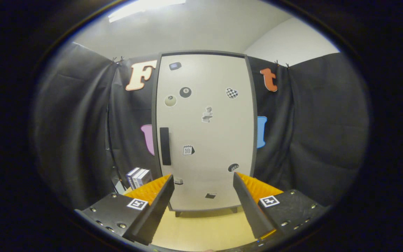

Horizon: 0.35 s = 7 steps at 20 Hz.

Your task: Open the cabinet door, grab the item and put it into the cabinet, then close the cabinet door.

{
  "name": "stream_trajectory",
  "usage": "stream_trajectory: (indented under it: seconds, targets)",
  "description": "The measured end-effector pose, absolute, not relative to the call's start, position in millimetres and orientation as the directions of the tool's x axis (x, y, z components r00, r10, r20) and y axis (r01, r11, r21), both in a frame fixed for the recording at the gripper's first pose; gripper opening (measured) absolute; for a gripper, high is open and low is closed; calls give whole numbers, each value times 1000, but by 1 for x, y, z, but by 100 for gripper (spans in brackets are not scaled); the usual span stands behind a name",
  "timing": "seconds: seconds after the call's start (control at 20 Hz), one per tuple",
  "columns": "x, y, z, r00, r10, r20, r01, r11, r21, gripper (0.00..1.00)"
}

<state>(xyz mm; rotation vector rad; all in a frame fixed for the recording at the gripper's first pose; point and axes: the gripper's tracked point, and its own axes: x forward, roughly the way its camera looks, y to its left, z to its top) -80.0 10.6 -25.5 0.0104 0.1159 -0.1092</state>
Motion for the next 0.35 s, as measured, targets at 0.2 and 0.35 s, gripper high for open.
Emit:
stream_trajectory:
  seconds: [0.2,0.35]
  targets:
    - [-102,10,-24,987,-110,-114,111,994,-4,100]
    - [-108,14,-20,990,-100,-98,101,995,4,100]
